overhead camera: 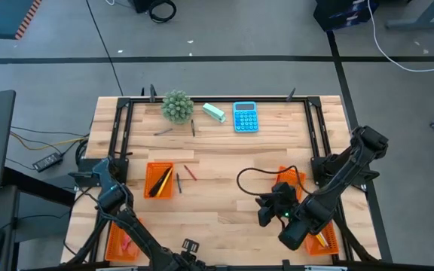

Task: Sort crayons/erasers/pens/pencils in bins
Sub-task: Put the bottom red crayon into the top right orange basket

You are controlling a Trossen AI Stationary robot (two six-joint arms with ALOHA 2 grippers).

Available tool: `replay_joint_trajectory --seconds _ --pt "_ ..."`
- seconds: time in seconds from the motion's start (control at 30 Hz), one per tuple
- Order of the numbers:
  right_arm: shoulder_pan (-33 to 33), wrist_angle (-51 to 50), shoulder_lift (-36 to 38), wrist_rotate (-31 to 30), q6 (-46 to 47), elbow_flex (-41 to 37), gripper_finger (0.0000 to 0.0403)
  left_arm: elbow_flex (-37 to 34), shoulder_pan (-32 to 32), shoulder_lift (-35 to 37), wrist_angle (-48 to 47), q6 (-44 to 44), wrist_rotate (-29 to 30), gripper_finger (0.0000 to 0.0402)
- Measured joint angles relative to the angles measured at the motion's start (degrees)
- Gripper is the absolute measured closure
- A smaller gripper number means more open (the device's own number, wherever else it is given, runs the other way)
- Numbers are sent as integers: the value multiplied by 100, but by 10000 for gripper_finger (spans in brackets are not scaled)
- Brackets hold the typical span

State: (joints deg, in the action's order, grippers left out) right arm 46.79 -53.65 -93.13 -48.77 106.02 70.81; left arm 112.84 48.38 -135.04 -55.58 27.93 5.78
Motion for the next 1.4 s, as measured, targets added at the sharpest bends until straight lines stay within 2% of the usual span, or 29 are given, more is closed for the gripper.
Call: replay_joint_trajectory --seconds 0.53,1.1,1.4 --pt "32 414 -96 44 157 0 285 11 -20 -142 -6 11 66 294" --pt "27 411 -93 44 131 0 285 11 -59 -149 20 160 32 369" --pt "27 413 -93 66 180 0 285 11 -125 -157 -1 185 6 355"
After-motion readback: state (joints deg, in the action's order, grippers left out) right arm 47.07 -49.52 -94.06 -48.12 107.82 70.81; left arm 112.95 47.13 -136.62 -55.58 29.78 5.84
